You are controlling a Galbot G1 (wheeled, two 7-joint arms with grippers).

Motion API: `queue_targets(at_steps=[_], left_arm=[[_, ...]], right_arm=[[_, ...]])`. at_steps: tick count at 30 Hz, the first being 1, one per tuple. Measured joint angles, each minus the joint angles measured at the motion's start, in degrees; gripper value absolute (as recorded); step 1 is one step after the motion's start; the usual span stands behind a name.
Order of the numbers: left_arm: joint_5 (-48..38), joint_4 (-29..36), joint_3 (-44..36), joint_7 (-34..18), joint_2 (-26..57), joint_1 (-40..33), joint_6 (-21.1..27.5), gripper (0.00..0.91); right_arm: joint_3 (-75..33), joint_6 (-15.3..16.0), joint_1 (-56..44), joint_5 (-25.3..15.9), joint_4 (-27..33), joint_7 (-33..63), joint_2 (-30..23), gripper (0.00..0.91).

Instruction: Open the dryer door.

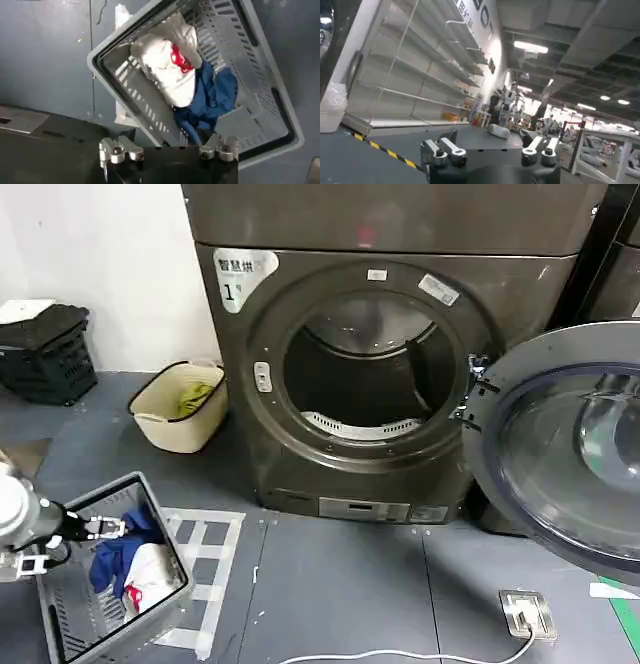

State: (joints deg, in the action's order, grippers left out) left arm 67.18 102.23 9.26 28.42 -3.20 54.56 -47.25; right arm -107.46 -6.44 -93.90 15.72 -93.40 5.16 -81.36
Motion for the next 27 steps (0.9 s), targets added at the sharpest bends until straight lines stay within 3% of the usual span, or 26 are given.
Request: queue_targets(at_steps=[10, 27], left_arm=[[3.3, 0.0, 0.1, -0.4, 0.1, 0.0, 0.0, 0.907], [4.8, 0.0, 0.2, -0.8, 0.2, 0.1, 0.1, 0.907]], right_arm=[[-0.2, -1.8, 0.2, -1.8, 0.4, -0.4, -0.3, 0.907], [0.0, -2.0, 0.3, -2.0, 0.5, -0.6, -0.4, 0.907]])
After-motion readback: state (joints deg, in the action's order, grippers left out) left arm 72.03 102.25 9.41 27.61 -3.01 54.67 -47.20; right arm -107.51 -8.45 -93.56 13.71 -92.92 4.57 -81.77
